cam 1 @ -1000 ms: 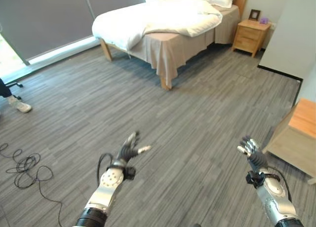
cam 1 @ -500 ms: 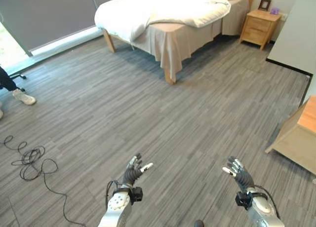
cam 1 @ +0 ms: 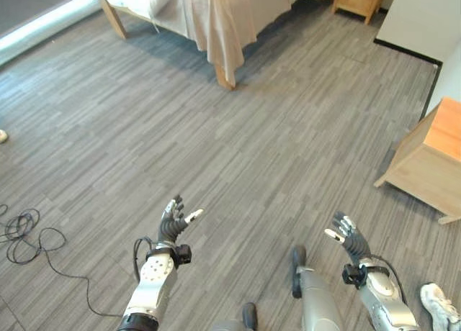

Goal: Making the bed.

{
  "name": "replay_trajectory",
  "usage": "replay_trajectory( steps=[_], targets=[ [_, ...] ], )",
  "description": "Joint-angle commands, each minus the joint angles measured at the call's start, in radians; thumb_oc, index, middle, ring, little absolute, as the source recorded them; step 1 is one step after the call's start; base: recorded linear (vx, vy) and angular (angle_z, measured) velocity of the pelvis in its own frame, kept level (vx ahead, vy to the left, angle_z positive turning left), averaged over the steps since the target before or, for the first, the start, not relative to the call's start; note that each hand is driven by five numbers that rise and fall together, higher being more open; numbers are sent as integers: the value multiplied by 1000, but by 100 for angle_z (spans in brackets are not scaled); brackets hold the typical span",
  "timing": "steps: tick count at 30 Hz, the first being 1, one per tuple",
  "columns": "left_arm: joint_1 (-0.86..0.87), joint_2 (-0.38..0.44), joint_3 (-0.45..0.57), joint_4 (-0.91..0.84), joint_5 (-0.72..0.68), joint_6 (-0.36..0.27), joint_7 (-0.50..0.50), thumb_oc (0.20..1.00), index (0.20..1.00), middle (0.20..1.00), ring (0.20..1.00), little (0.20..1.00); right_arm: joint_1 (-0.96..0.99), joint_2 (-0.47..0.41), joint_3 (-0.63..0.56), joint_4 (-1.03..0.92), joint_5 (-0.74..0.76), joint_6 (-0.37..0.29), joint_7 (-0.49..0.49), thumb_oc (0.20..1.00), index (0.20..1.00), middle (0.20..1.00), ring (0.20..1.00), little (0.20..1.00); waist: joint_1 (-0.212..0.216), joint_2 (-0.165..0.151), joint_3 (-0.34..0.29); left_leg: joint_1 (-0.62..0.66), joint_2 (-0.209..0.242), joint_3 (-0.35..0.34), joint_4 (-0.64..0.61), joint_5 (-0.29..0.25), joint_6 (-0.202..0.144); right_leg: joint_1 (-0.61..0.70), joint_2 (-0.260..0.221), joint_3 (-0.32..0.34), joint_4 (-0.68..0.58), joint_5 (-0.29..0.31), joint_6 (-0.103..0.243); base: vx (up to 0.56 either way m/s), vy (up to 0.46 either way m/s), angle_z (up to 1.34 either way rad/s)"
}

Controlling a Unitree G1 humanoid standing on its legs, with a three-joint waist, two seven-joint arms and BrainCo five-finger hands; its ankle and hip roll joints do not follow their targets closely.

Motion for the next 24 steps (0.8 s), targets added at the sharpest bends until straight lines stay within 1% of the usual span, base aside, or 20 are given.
replay_trajectory(
  steps=[1,2,3,5,6,7,9,10,11,12,14,15,16,17,18,19,20,21,23,24],
  targets=[
    [-4,19,-17,-80,10,-62,-4,1000,1000,1000,1000,1000,-26,-16,-22,-64,-23,-39,20,1000,1000,1000,1000,1000,-20,14,-69,223,123,-67,-93,81,-90,100,41,-83,-68,250,21,601,-200,60],
    [5,16,-17,-94,14,-66,-2,1000,1000,1000,1000,1000,-24,-24,-18,-48,-21,-41,30,1000,1000,1000,1000,1000,-21,23,-79,235,149,-72,-48,119,-100,111,59,-85,-34,252,-3,586,-202,54],
    [19,8,-23,-102,17,-63,-13,1000,1000,1000,1000,1000,-18,-30,-19,-56,-11,-40,39,1000,1000,1000,1000,1000,-35,30,-93,214,170,-69,59,204,-122,118,73,-84,-7,232,-23,634,-240,51],
    [19,-3,-36,-93,-23,-56,-27,1000,1000,1000,1000,1000,-28,-42,-20,-47,41,-39,34,1000,1000,1000,1000,1000,-21,19,-90,59,193,-20,399,371,-145,198,80,-97,2,176,-77,589,-369,21],
    [25,-15,-29,-93,-70,-54,-34,1000,1000,1000,1000,1000,-35,-40,-24,-53,111,-51,36,1000,1000,1000,1000,1000,-4,-2,-78,-25,201,-1,571,421,-141,251,87,-97,-8,152,-112,578,-484,38],
    [31,-24,-27,-97,-96,-58,-39,1000,1000,1000,1000,1000,-32,-41,-27,-54,141,-52,49,1000,1000,1000,1000,1000,25,-27,-56,-108,168,-6,709,408,-126,298,88,-87,-22,124,-136,507,-440,20],
    [32,-31,-24,-97,-97,-56,-37,1000,1000,1000,1000,1000,-40,-63,-34,-45,110,-49,28,1000,1000,1000,1000,1000,73,-52,-18,-260,134,9,845,349,-109,380,96,-52,-44,91,-152,479,-300,-55],
    [28,-41,-23,-94,-102,-61,-27,1000,1000,1000,1000,1000,-50,-79,-43,-45,87,-48,14,1000,1000,1000,1000,1000,98,-57,-13,-348,125,30,823,318,-100,425,98,-44,-58,73,-153,799,-216,-54],
    [42,-50,-18,-93,-141,-75,-36,1000,1000,1000,1000,1000,-64,-93,-59,-58,87,-55,10,1000,1000,1000,1000,1000,138,-51,-16,-434,122,41,704,313,-105,508,105,-30,-81,39,-151,791,-128,-7],
    [50,-48,-15,-97,-142,-76,-42,1000,1000,1000,1000,1000,-64,-93,-64,-60,87,-57,10,1000,1000,1000,1000,1000,151,-50,-23,-446,112,41,641,329,-107,530,103,-23,-90,29,-149,1126,9,-23],
    [104,-46,9,-101,-127,-77,-57,1000,1000,1000,1000,1000,-75,-83,-59,-42,75,-73,20,1000,1000,1000,1000,1000,228,1,-79,-423,78,23,-6,413,-109,659,155,9,-119,-49,-119,1366,128,-66],
    [122,-50,22,-101,-126,-75,-59,1000,1000,1000,1000,1000,-70,-75,-55,-46,61,-66,29,1000,1000,1000,1000,1000,241,-3,-111,-398,69,43,-93,436,-118,717,146,6,-124,-70,-103,1494,136,-138],
    [149,-41,51,-124,-113,-74,-65,1000,1000,1000,1000,1000,-71,-58,-50,-42,40,-50,44,1000,1000,1000,1000,1000,250,-15,-149,-368,65,109,-78,455,-104,769,130,18,-105,-79,-83,1137,110,-118],
    [155,-40,61,-125,-116,-77,-69,1000,1000,1000,1000,1000,-61,-44,-43,-50,33,-43,48,1000,1000,1000,1000,1000,251,-24,-160,-349,59,127,-75,447,-88,768,111,17,-78,-81,-74,931,159,-42],
    [167,-41,68,-132,-104,-86,-68,1000,1000,1000,1000,1000,-45,-25,-36,-50,39,-47,57,1000,1000,1000,1000,1000,258,-44,-180,-354,37,130,-42,433,-63,760,81,7,-10,-42,-53,574,155,52],
    [174,-44,71,-134,-100,-84,-66,1000,1000,1000,1000,1000,-37,-4,-33,-42,43,-46,54,1000,1000,1000,1000,1000,271,-67,-184,-355,16,135,7,395,-32,725,49,9,132,81,-18,568,200,82],
    [167,-40,78,-137,-102,-84,-55,1000,1000,1000,1000,1000,-43,12,-31,-40,71,-48,52,1000,1000,1000,1000,1000,278,-69,-174,-337,8,138,30,357,-7,670,34,25,319,214,7,670,340,5],
    [164,-38,106,-163,-126,-96,-30,1000,1000,1000,1000,1000,-50,51,-24,-37,129,-55,58,1000,1000,1000,1000,1000,248,-28,-127,-222,16,118,15,308,29,503,2,7,604,325,3,712,363,-34],
    [162,-34,129,-160,-122,-102,-23,1000,1000,1000,1000,1000,-46,47,-24,-51,89,-46,57,1000,1000,1000,1000,1000,212,7,-109,-135,27,80,-5,272,45,383,8,-8,711,246,-26,724,221,-11],
    [148,-31,137,-141,-130,-108,-16,1000,1000,1000,1000,1000,-31,54,-44,-58,133,-52,57,1000,1000,1000,1000,1000,168,23,-94,-52,25,23,-35,259,41,285,32,-23,642,160,-46,716,6,35]
  ],
)
